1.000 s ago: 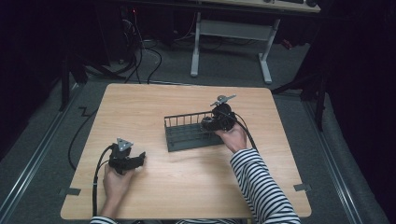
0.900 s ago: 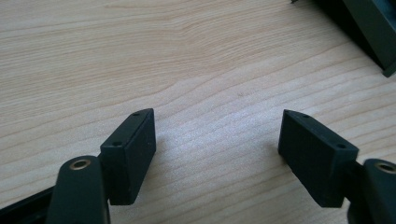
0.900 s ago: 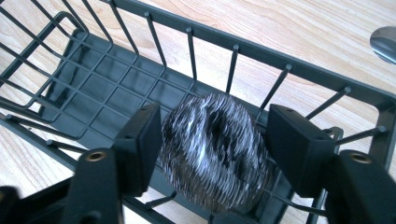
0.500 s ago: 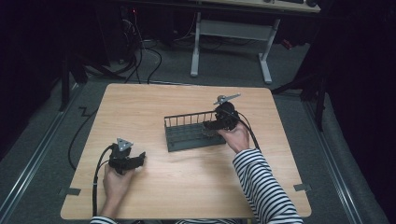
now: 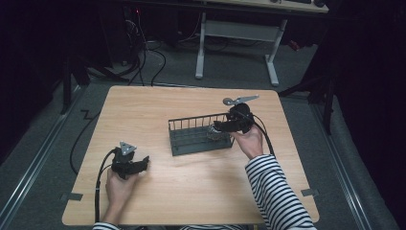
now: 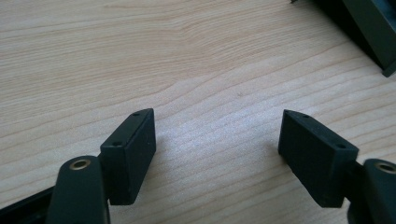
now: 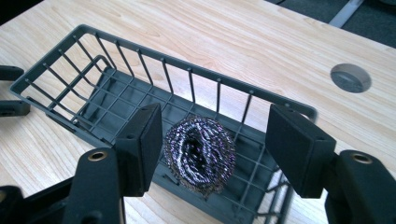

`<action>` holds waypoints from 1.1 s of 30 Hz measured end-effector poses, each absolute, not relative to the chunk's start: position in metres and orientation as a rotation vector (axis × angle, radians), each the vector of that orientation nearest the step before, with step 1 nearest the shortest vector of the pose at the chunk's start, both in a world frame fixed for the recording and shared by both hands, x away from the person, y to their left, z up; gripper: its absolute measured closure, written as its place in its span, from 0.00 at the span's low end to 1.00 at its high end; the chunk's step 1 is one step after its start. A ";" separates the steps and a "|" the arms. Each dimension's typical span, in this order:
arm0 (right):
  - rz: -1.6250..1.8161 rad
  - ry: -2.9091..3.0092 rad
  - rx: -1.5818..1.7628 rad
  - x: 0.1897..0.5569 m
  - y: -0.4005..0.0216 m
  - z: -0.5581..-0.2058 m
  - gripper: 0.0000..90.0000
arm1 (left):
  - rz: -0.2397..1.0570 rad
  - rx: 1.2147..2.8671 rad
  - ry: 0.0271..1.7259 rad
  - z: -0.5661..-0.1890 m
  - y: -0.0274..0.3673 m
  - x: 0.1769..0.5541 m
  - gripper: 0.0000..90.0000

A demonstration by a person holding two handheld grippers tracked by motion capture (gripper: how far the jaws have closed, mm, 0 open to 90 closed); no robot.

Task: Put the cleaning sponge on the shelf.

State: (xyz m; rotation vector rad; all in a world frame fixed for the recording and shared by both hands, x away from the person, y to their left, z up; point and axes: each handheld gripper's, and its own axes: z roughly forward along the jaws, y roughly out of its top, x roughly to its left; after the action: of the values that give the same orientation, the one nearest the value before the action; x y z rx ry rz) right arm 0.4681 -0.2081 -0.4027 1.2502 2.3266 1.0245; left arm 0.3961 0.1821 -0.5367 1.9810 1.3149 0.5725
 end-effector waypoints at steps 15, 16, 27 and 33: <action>1.102 2.247 1.274 0.447 -0.242 -0.392 0.43 | 0.572 1.982 1.314 -0.537 0.182 0.396 0.31; 1.105 2.241 1.271 0.446 -0.245 -0.390 0.43 | 0.572 1.982 1.314 -0.537 0.182 0.396 0.31; 1.132 2.181 1.291 0.430 -0.269 -0.377 0.43 | 0.572 1.982 1.314 -0.537 0.182 0.396 0.31; 1.159 2.151 1.301 0.419 -0.282 -0.377 0.44 | 0.572 1.981 1.315 -0.537 0.182 0.396 0.31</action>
State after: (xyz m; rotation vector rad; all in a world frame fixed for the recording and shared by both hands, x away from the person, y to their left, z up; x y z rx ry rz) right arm 0.4191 -0.2819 -0.3768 1.3011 2.1507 1.1590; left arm 0.3961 0.1821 -0.5367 1.9814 1.3146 0.5721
